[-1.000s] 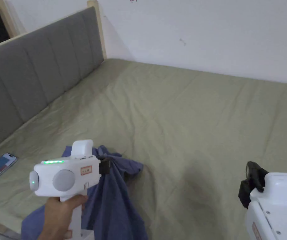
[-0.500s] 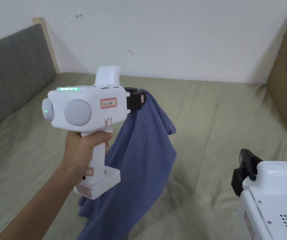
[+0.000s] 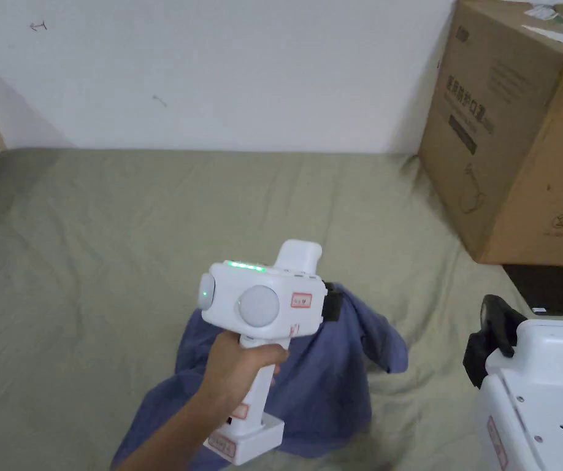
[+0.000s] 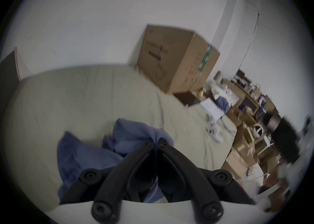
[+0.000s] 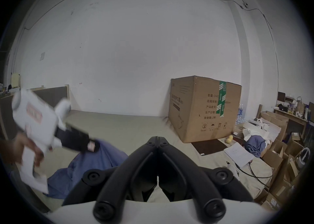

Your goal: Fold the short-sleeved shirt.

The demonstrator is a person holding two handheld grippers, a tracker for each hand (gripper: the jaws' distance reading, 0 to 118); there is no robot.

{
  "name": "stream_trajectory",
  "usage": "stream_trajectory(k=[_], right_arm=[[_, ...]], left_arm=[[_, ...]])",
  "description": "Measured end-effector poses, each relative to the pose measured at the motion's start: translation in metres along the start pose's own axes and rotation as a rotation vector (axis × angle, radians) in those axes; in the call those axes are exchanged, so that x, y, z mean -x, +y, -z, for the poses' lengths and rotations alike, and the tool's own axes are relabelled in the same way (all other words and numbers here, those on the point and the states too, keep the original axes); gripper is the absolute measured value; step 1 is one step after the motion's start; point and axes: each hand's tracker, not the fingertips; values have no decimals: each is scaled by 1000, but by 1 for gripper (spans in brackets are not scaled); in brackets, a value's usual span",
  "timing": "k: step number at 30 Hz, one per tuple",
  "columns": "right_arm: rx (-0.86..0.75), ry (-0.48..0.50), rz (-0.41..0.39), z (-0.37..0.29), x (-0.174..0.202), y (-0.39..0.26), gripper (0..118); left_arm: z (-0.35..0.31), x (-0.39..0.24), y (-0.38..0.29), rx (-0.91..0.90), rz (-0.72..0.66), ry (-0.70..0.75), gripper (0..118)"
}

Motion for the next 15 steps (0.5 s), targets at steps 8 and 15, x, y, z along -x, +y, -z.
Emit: stream_trajectory(k=[8, 15], right_arm=[[36, -2, 5, 5, 0, -12, 0], [45, 17, -3, 4, 6, -12, 0]], left_arm=[[73, 23, -97, 269, 5, 163, 2], [69, 28, -105, 245, -92, 158, 45]])
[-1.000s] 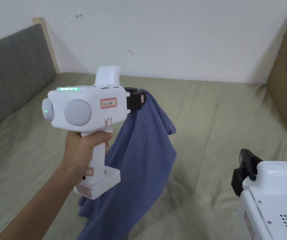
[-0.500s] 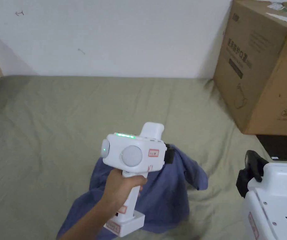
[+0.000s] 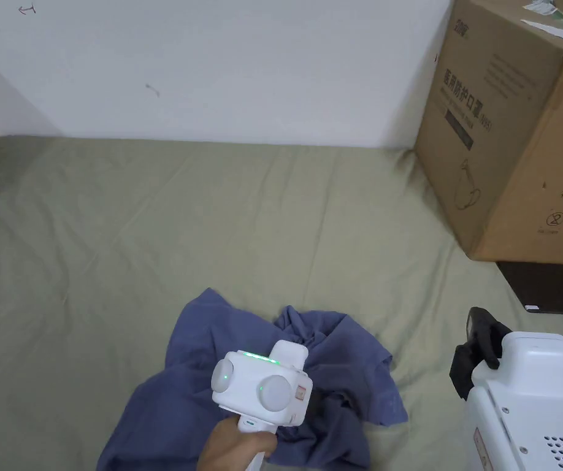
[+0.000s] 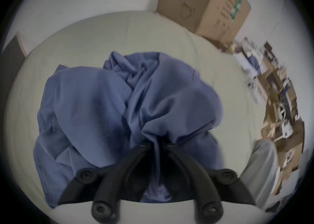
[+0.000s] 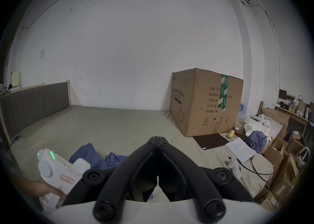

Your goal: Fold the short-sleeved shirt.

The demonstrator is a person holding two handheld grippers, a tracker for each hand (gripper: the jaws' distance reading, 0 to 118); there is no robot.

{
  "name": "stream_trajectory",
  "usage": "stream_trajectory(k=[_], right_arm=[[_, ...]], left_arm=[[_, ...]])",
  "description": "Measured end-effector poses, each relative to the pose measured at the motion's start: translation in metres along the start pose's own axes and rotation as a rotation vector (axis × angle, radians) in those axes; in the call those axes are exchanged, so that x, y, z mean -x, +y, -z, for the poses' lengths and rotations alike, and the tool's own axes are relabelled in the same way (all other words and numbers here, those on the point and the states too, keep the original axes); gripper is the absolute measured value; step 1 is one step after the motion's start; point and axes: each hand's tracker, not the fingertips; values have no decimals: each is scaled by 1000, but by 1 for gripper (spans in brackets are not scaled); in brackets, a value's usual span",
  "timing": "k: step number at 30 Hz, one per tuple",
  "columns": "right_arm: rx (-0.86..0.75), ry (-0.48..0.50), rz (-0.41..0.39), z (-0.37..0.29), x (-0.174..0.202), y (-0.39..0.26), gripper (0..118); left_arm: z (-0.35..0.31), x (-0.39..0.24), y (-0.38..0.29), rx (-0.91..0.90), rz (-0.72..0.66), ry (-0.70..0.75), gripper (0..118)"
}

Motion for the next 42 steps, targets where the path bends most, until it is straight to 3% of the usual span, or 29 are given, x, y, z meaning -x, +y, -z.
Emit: stream_trajectory(k=[2, 11, 20, 22, 23, 25, 26, 27, 36, 40, 42], right_arm=[[-7, 2, -5, -1, 1, 2, 0], [-53, 7, 7, -5, 8, 21, 0], [-90, 22, 18, -6, 18, 36, 0], [-96, 27, 18, -6, 21, 37, 0], [-98, 30, 18, -7, 22, 37, 0], [-102, 36, 18, -7, 24, 39, 0], [-103, 39, 18, -8, 26, 40, 0], [-104, 40, 17, -8, 27, 41, 0], [-111, 61, 9, -7, 37, 44, 0], [-106, 69, 4, -6, 40, 43, 0], [-102, 72, 4, -5, 40, 42, 0]], left_arm=[[-19, 1, 6, -77, -41, -35, 104], [-154, 16, 34, -494, 0, 40, 107], [-240, 53, 13, -763, 48, 357, 105], [-249, 63, 3, -818, 37, 409, 98], [-253, 68, -3, -845, 37, 418, 84], [-257, 75, -12, -870, 49, 435, 48], [-258, 78, -16, -867, 56, 437, 10], [-259, 81, -19, -870, 65, 438, 0], [-258, 85, -30, -834, 50, 428, 0], [-247, 96, -33, -693, -33, 416, 0], [-239, 107, -35, -586, -79, 345, 0]])
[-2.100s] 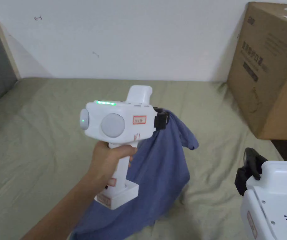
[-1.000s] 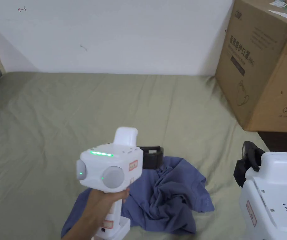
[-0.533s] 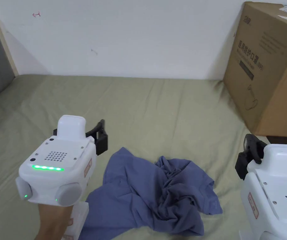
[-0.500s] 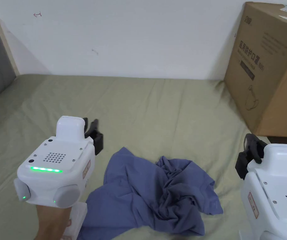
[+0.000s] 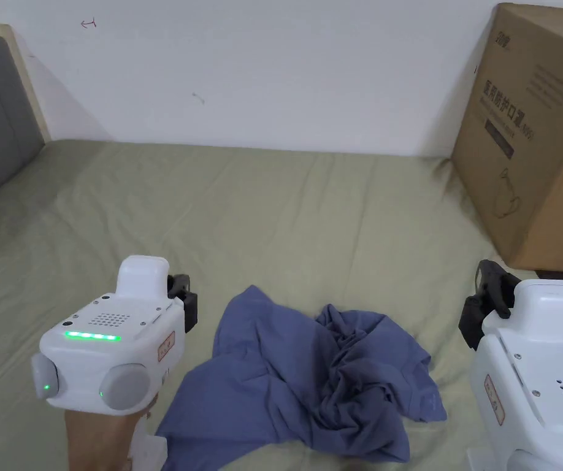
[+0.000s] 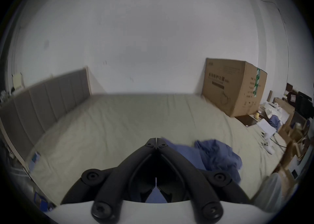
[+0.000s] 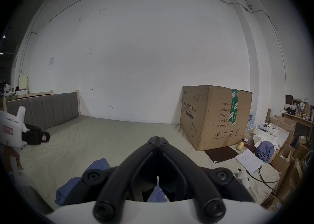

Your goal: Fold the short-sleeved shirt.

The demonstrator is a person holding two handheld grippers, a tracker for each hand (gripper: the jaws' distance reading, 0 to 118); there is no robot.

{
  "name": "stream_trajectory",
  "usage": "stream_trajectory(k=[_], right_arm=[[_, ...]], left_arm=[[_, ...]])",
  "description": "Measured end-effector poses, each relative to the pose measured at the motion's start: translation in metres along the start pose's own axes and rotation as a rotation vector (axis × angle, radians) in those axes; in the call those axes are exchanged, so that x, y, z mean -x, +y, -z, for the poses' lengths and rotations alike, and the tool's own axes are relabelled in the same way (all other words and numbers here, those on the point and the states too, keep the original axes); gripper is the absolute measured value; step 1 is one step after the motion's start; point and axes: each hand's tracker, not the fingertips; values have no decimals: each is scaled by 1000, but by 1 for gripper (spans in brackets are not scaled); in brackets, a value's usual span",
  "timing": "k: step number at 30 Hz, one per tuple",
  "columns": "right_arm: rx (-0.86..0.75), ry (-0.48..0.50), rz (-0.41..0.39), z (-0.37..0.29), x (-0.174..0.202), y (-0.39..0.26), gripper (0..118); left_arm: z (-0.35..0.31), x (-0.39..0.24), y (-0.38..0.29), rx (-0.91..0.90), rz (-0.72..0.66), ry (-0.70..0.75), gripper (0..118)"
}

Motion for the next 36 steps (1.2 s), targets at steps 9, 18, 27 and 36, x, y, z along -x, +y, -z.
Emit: stream_trajectory(k=[9, 18, 27, 36], right_arm=[[36, 11, 9, 6, 2, -14, 0], [97, 27, 16, 16, 2, -35, 0], [171, 13, 18, 31, -12, -55, 0], [485, 59, 48, 109, -34, -105, 59]], left_arm=[[31, 25, -80, 341, -177, 26, 53], [50, 29, -140, 547, -241, 116, 91], [66, 2, -170, 591, -62, 155, 42], [44, 6, -123, 423, -120, 29, 4]])
